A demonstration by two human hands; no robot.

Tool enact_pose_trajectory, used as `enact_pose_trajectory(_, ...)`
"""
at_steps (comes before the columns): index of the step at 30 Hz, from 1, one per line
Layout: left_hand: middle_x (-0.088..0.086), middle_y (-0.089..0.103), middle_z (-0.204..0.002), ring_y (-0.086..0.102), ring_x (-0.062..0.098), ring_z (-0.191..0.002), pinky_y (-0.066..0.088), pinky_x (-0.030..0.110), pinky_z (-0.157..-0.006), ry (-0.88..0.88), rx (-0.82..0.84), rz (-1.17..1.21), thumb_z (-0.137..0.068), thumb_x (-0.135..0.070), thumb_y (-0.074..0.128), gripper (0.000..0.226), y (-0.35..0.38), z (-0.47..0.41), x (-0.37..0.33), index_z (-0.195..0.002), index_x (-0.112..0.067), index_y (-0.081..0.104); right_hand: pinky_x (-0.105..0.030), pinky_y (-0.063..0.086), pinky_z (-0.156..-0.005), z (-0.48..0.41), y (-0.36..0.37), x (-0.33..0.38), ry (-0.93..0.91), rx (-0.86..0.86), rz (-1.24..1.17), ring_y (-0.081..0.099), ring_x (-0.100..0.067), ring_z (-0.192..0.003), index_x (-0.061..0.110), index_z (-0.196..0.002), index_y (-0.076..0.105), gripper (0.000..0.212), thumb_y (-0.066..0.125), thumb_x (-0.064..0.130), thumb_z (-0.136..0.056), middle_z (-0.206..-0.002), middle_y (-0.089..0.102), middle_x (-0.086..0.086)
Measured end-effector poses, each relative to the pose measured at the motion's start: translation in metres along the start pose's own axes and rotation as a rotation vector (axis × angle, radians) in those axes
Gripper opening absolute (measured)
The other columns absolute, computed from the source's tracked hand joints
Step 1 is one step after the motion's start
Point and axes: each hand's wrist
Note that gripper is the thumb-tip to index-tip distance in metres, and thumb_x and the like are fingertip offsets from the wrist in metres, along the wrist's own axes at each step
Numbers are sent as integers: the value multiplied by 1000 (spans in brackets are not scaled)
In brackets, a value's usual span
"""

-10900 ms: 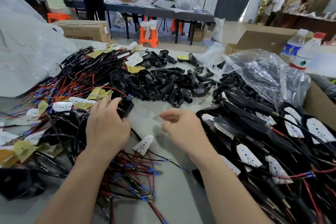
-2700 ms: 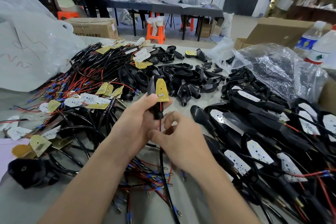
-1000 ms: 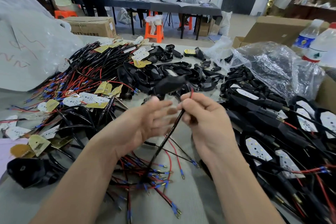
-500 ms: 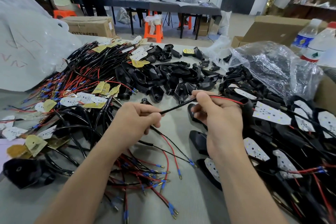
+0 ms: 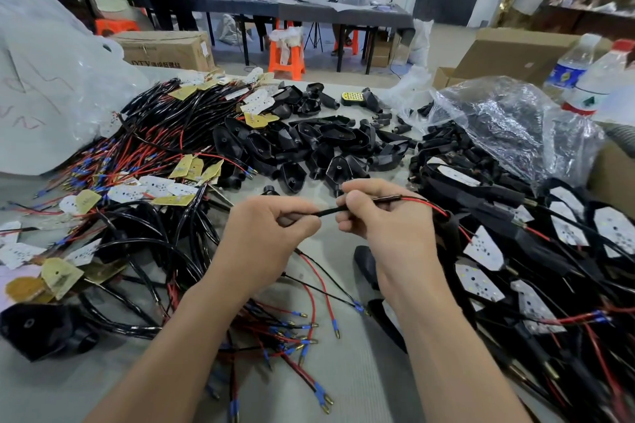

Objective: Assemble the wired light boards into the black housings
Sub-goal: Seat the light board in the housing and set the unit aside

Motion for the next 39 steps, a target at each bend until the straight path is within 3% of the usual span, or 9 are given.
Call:
enact_pose_trajectory(2,-18,75,-71,68,-4,-64,50,10,-60,-73,-18,18,-83,-18,84,29,-6,-2,4,-82,-47,78,-26,55,-59,-1,-2,2,-10,-71,-51,65,-21,-58,5,-91,73,16,62,-7,-93,-77,72,-14)
enact_pose_trajectory(8,11,77,-73,69,13,-59,56,19,-58,-232,-26,387,-92,-1,70,27,-26,-12,8,-83,-24,82,-21,55,-55,-6,-13,9,38,-197,-242,63,-14,-54,0,-98,69,10,62,-6,-94,-70,72,-6)
enact_pose_trajectory(12,5,76,-75,69,12,-61,57,20,-58,-285,-127,502,-99,-4,61,21,-30,-15,9,-90,-13,78,-20,55,-55,-4,-10,14,88,-243,-430,63,-15,-53,1,-95,68,10,64,-7,-92,-70,71,-9)
enact_pose_trajectory(17,-2,73,-71,64,9,-60,54,20,-62,-331,-311,560,-103,-12,59,23,-27,-18,10,-87,-15,74,-18,57,-56,5,-1,22,255,-224,-822,67,-15,-59,0,-90,70,8,68,-6,-86,-74,72,-11)
enact_pose_trajectory(23,-6,69,-68,60,5,-60,53,17,-61,-384,-482,809,-105,-14,56,22,-34,-20,9,-89,-13,71,-22,60,-60,7,-4,31,330,-172,-1110,71,-19,-66,-4,-95,68,27,64,-10,-69,-78,73,-13)
enact_pose_trajectory(31,-3,72,-70,66,5,-61,56,16,-60,-427,-529,956,-105,-13,55,19,-40,-23,15,-93,-10,69,-21,55,-57,11,-3,28,305,-187,-917,64,-18,-61,1,-96,71,26,63,-2,-72,-84,73,-12)
enact_pose_trajectory(34,2,73,-75,70,8,-65,57,17,-60,-467,-465,991,-106,-9,50,18,-43,-24,18,-101,-7,68,-27,46,-71,9,-18,35,176,-239,-779,67,-20,-73,7,-101,71,34,60,12,-69,-95,75,-10)
enact_pose_trajectory(36,3,74,-73,71,9,-65,57,17,-59,-489,-464,1012,-106,-7,49,18,-44,-24,19,-104,-5,67,-31,43,-78,7,-30,41,53,-312,-732,72,-20,-85,8,-101,67,34,58,11,-69,-97,75,-7)
enact_pose_trajectory(39,3,74,-70,71,10,-63,57,18,-59,-484,-492,1049,-105,-6,50,18,-46,-25,19,-99,-7,67,-23,51,-69,3,-32,44,-40,-467,-433,72,-12,-79,15,-89,69,18,61,3,-79,-85,76,1)
Point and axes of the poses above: each hand's wrist, its own z-axis away from the middle knuckle, its own y-axis out of the palm, x = y × z
